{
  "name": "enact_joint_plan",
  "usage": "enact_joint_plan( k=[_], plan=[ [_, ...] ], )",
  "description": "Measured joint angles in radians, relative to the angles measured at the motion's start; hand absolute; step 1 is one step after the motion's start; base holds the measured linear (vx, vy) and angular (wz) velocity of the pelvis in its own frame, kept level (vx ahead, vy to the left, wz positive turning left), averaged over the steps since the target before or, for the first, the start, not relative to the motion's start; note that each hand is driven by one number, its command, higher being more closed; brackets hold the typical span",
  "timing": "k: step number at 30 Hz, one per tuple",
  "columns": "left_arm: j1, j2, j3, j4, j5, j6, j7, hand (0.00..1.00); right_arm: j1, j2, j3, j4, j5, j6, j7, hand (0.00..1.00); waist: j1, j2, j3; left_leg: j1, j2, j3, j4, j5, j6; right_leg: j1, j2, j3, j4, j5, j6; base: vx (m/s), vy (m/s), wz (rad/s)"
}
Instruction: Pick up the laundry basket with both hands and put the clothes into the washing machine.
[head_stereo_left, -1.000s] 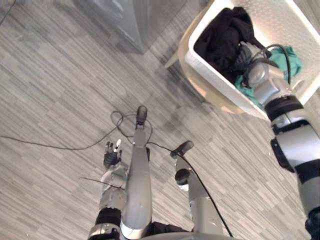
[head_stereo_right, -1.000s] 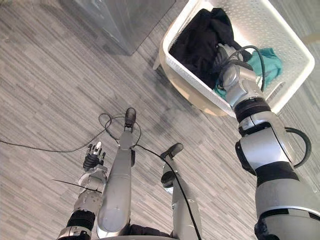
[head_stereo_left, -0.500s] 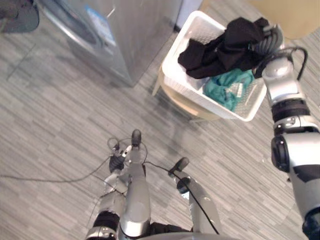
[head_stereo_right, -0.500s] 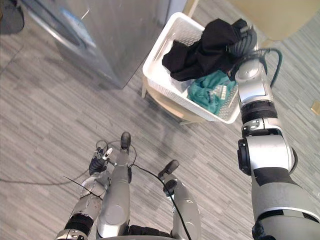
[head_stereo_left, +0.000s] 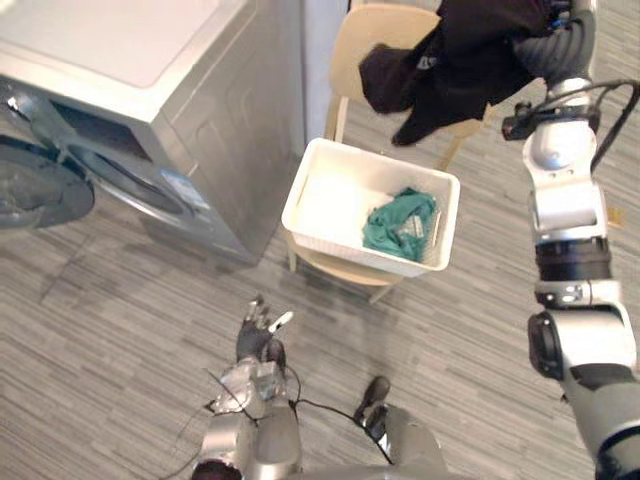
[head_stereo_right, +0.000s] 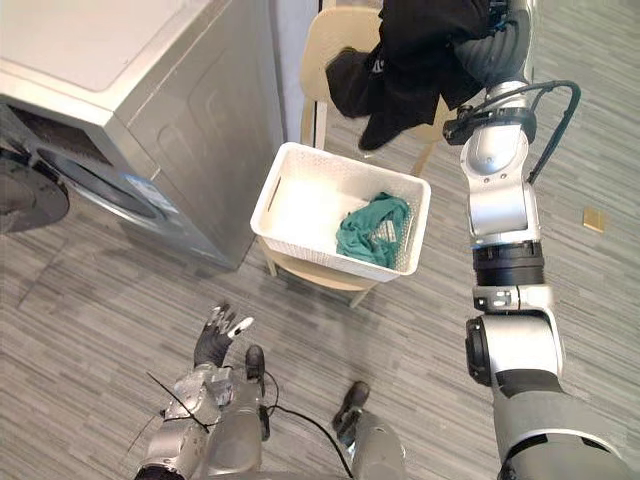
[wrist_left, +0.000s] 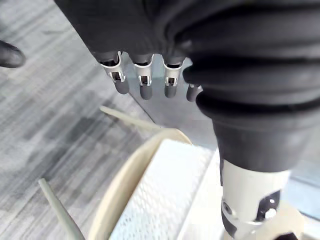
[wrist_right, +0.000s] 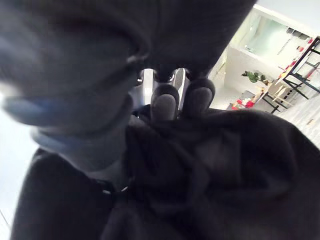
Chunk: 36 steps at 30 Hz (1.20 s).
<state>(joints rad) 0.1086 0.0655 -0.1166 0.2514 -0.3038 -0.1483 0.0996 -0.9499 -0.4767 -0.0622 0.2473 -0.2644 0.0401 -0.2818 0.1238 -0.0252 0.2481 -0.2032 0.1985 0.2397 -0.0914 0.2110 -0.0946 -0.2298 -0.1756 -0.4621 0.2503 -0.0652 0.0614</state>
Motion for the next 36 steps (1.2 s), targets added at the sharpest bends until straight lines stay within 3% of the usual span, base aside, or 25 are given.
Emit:
enact_joint_plan(
  k=[3,5,11,18,23,25,32,36],
  plan=[
    [0.006,-0.001,-0.009,-0.163,0.050,-0.002,-0.011,0.00,0.050,0.001,0.000,-0.092,0.018,-0.041,0.004,1.00,-0.008,0.024,-0.036,0.012,-0.004,0.010,0.000,-0.005,0.001,0.014,0.001,0.002,-0.018,0.007,0.007,0.06,0.008,-0.05],
    [0.000,0.011,-0.008,-0.297,0.092,-0.021,-0.008,0.00,0.092,0.009,0.003,-0.145,0.041,-0.073,0.032,1.00,-0.031,0.037,-0.058,0.028,-0.007,0.013,0.000,-0.007,0.000,0.042,0.003,0.002,-0.045,0.021,0.011,0.06,0.010,-0.01],
    [-0.092,0.087,-0.010,-0.459,0.183,-0.070,-0.002,0.00,0.149,0.025,0.068,-0.227,0.107,-0.109,0.104,1.00,-0.060,0.060,-0.107,0.074,-0.009,0.070,-0.001,-0.026,0.001,0.075,0.025,0.057,-0.122,0.072,0.019,0.05,0.014,-0.27],
    [-0.196,0.120,-0.072,-0.459,0.229,-0.055,-0.037,0.00,0.160,0.025,0.155,-0.237,0.157,-0.113,0.203,1.00,-0.111,0.083,-0.121,0.102,-0.009,0.096,-0.002,-0.027,0.001,0.100,0.034,0.082,-0.159,0.098,0.017,-0.01,0.014,-0.13],
    [-0.260,0.133,-0.149,-0.396,0.152,-0.021,-0.105,0.00,0.161,-0.009,0.208,-0.238,0.188,-0.107,0.250,1.00,-0.119,0.116,-0.140,0.102,-0.015,0.121,-0.004,-0.028,0.000,0.099,0.038,0.111,-0.205,0.134,0.025,-0.03,0.011,-0.16],
    [-0.304,0.134,-0.156,-0.346,0.120,-0.001,-0.119,0.00,0.162,-0.017,0.230,-0.252,0.200,-0.100,0.268,1.00,-0.141,0.127,-0.142,0.098,-0.020,0.121,-0.005,-0.029,0.000,0.099,0.035,0.113,-0.217,0.139,0.021,-0.03,0.013,-0.03],
    [-0.479,0.136,-0.161,-0.248,0.114,0.028,-0.091,0.00,0.206,-0.083,0.269,-0.356,0.257,-0.101,0.293,1.00,-0.169,0.136,-0.141,0.078,-0.030,0.128,-0.011,-0.032,-0.004,0.083,0.032,0.129,-0.251,0.169,0.025,0.01,-0.002,-0.05],
    [-0.533,0.147,-0.204,-0.239,0.012,0.027,-0.092,0.00,0.210,-0.113,0.270,-0.356,0.294,-0.101,0.307,1.00,-0.167,0.160,-0.141,0.073,-0.032,0.128,-0.011,-0.028,0.001,0.083,0.033,0.131,-0.267,0.181,0.029,0.06,-0.025,-0.03]
  ],
)
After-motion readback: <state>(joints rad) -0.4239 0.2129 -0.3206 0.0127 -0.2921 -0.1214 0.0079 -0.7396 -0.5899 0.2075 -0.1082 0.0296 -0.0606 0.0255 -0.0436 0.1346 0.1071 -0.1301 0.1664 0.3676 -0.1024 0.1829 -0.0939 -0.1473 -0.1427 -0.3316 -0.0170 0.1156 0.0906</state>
